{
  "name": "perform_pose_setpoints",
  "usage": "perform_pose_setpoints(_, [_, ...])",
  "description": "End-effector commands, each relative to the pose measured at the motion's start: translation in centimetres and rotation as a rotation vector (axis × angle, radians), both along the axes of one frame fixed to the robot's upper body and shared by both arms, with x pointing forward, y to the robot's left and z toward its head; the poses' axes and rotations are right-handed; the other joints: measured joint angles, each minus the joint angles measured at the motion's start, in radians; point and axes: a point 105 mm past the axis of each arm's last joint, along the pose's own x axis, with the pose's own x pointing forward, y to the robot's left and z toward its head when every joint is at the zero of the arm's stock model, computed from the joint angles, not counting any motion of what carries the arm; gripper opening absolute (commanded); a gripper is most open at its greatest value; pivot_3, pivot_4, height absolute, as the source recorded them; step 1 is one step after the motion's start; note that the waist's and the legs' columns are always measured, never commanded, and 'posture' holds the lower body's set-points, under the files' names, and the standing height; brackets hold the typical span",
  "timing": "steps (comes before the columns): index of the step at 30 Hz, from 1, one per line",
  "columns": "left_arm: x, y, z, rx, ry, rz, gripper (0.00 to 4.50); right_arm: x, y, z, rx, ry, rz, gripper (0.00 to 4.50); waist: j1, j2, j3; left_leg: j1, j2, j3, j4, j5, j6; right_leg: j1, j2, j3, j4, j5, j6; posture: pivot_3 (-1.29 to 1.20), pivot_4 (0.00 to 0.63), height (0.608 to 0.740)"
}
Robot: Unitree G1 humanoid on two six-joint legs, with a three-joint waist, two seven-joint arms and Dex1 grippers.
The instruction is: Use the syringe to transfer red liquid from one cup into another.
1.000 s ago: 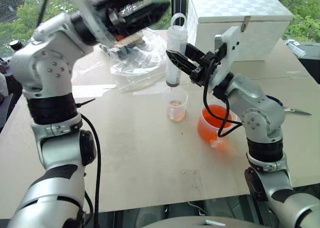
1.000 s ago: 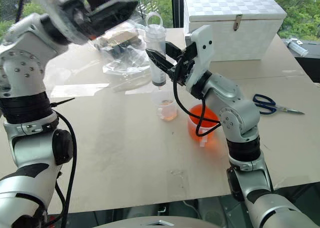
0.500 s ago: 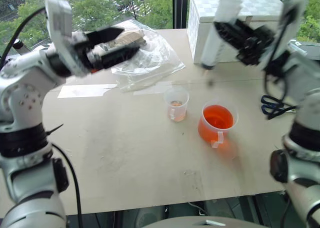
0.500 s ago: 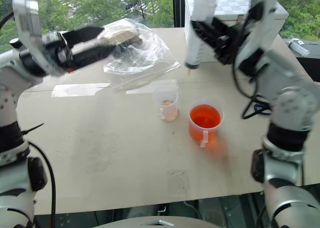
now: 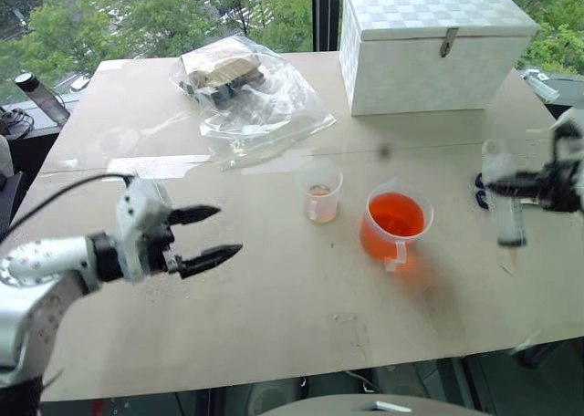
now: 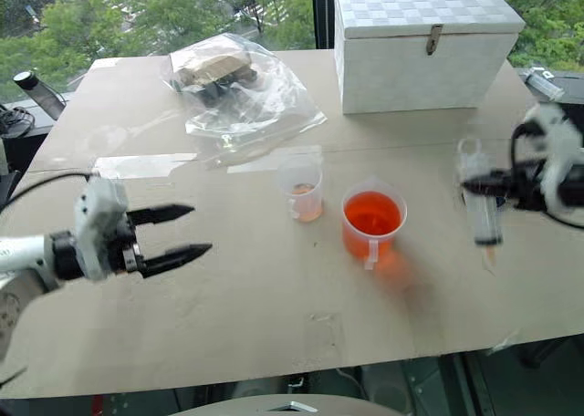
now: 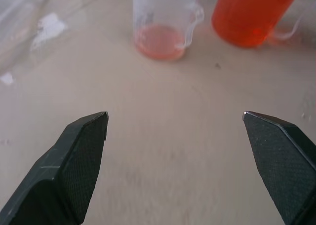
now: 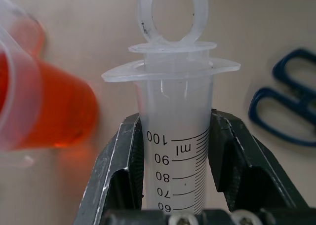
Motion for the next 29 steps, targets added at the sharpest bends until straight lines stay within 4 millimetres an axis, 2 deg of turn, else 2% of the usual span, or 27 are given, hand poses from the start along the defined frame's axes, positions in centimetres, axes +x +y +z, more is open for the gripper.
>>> perform_pose_setpoints(1, [0.3, 0.4, -0.8, 0.095, -0.084, 0.034, 4.44, 1.2, 0.7, -1.7, -0.037, -0.048, -0.003, 1.42, 0.001, 0.000, -0.001, 0.000, 0.000, 0.000, 0.000, 0.000, 0.000, 0.000, 0.000, 0.000, 0.000, 0.000, 0.000, 0.00, 0.150, 0.740])
perform_pose_setpoints(2, [0.5, 0.6, -1.3, 0.111, -0.094, 0.059, 4.44, 1.6, 1.0, -2.2, -0.033, -0.068, -0.002, 1.42, 0.002, 0.000, -0.001, 0.000, 0.000, 0.000, 0.000, 0.000, 0.000, 0.000, 0.000, 0.000, 0.000, 0.000, -0.001, 0.00, 0.150, 0.740])
perform_pose_setpoints(3, [0.7, 0.5, -1.5, 0.116, -0.108, 0.074, 4.50, 2.0, 1.1, -2.6, -0.043, -0.093, -0.002, 2.44, 0.003, 0.000, -0.001, 0.000, 0.000, -0.001, 0.000, 0.000, 0.000, 0.000, 0.000, -0.001, 0.000, 0.000, -0.001, 0.00, 0.150, 0.740])
perform_pose_setpoints(5, [1.0, -0.2, -1.9, 0.083, -0.138, 0.109, 4.50, 2.8, 2.4, -1.9, 0.013, -0.215, 0.052, 3.36, 0.006, 0.000, -0.001, -0.001, 0.000, -0.001, 0.000, 0.000, 0.000, 0.000, 0.000, -0.001, 0.000, 0.001, 0.000, 0.00, 0.150, 0.740])
perform_pose_setpoints(7, [0.8, -0.6, -2.2, 0.067, -0.139, 0.116, 4.50, 2.8, 2.6, -1.3, 0.037, -0.277, 0.082, 4.33, 0.006, 0.000, -0.001, -0.001, 0.000, -0.001, 0.001, 0.002, -0.003, 0.000, 0.000, -0.001, -0.001, 0.001, 0.000, 0.00, 0.150, 0.740])
perform_pose_setpoints(8, [0.6, -0.7, -2.3, 0.070, -0.138, 0.115, 4.50, 2.8, 2.5, -1.0, 0.035, -0.299, 0.091, 4.47, 0.006, 0.000, -0.001, -0.002, 0.000, -0.001, 0.001, 0.002, -0.004, 0.000, 0.000, -0.001, -0.002, 0.001, 0.000, 0.00, 0.150, 0.740])
perform_pose_setpoints(12, [-0.2, -0.7, -3.4, 0.075, -0.129, 0.126, 4.50, 1.9, 1.1, 0.8, 0.067, -0.462, 0.143, 4.47, 0.013, 0.000, -0.001, -0.002, 0.000, -0.001, 0.000, 0.002, -0.004, 0.000, 0.000, -0.002, -0.003, 0.001, 0.000, 0.00, 0.150, 0.740])
perform_pose_setpoints(15, [-0.7, -0.8, -3.9, 0.032, -0.136, 0.158, 4.50, -0.4, 0.4, 0.8, 0.121, -0.547, 0.195, 4.47, 0.020, 0.000, -0.001, -0.001, 0.000, -0.001, 0.000, 0.002, -0.003, 0.001, 0.000, -0.002, -0.003, 0.001, 0.000, 0.00, 0.150, 0.740])
perform_pose_setpoints(17, [-1.4, -1.2, -5.0, 0.016, -0.128, 0.175, 4.50, -2.9, -0.7, -0.7, 0.141, -0.545, 0.219, 4.47, 0.029, 0.000, -0.003, 0.000, 0.000, -0.002, 0.000, 0.000, 0.000, 0.003, 0.000, -0.003, -0.003, 0.001, 0.000, 0.00, 0.150, 0.740])
perform_pose_setpoints(23, [-3.5, -1.5, -6.7, -0.003, -0.096, 0.176, 4.50, -8.2, -3.7, -6.2, 0.107, -0.497, 0.227, 4.47, 0.025, 0.000, -0.004, 0.003, 0.000, -0.003, 0.001, -0.001, 0.002, 0.006, 0.000, -0.003, -0.002, 0.000, 0.000, 0.00, 0.150, 0.740])
perform_pose_setpoints(26, [-3.7, -1.5, -7.0, -0.033, -0.093, 0.193, 4.50, -9.2, -4.3, -8.3, 0.083, -0.508, 0.236, 4.47, 0.019, 0.001, -0.004, 0.020, 0.000, -0.002, -0.001, -0.002, 0.002, 0.021, 0.000, -0.002, -0.004, -0.001, -0.002, 0.00, 0.150, 0.740])
perform_pose_setpoints(29, [-4.3, -1.7, -7.0, -0.080, -0.083, 0.196, 4.50, -9.6, -4.3, -9.9, 0.049, -0.487, 0.252, 4.47, 0.016, 0.004, -0.005, 0.020, 0.001, -0.002, -0.001, -0.002, 0.003, 0.021, -0.001, -0.002, -0.004, -0.002, -0.005, 0.00, 0.150, 0.740])
